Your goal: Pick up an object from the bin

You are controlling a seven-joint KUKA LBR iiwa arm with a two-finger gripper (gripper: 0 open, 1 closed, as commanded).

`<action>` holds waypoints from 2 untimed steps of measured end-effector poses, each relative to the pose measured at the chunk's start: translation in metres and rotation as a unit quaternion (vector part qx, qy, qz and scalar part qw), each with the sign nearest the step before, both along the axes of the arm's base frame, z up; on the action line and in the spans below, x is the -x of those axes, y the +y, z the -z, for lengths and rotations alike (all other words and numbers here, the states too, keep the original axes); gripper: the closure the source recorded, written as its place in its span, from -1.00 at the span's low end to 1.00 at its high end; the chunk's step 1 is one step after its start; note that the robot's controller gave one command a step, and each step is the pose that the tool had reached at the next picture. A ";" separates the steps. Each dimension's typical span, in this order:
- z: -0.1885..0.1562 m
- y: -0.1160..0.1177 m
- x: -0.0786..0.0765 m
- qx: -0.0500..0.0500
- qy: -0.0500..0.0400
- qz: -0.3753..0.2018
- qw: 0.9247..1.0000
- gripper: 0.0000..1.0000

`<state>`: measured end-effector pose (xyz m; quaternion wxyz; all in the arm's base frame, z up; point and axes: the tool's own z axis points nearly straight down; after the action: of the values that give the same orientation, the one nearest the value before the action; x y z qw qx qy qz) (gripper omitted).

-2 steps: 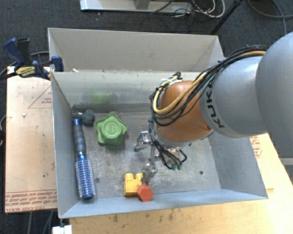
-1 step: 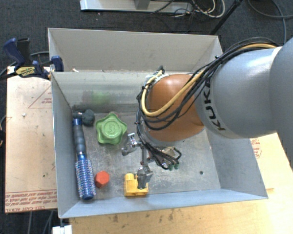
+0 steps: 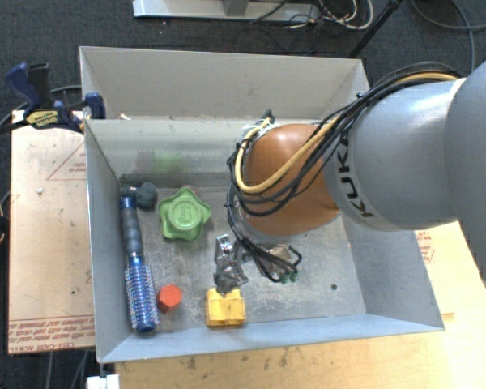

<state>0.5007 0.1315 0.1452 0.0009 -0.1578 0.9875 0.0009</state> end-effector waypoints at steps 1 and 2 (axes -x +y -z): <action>0.000 0.000 0.000 0.000 0.000 0.000 1.000 -1.00; 0.064 -0.026 0.014 -0.001 -0.012 -0.121 0.993 -1.00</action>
Offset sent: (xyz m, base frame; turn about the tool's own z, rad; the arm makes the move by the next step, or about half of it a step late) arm 0.0000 0.0000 0.0000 0.0000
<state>0.4870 0.1053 0.0809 0.0126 -0.2758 0.9611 0.0002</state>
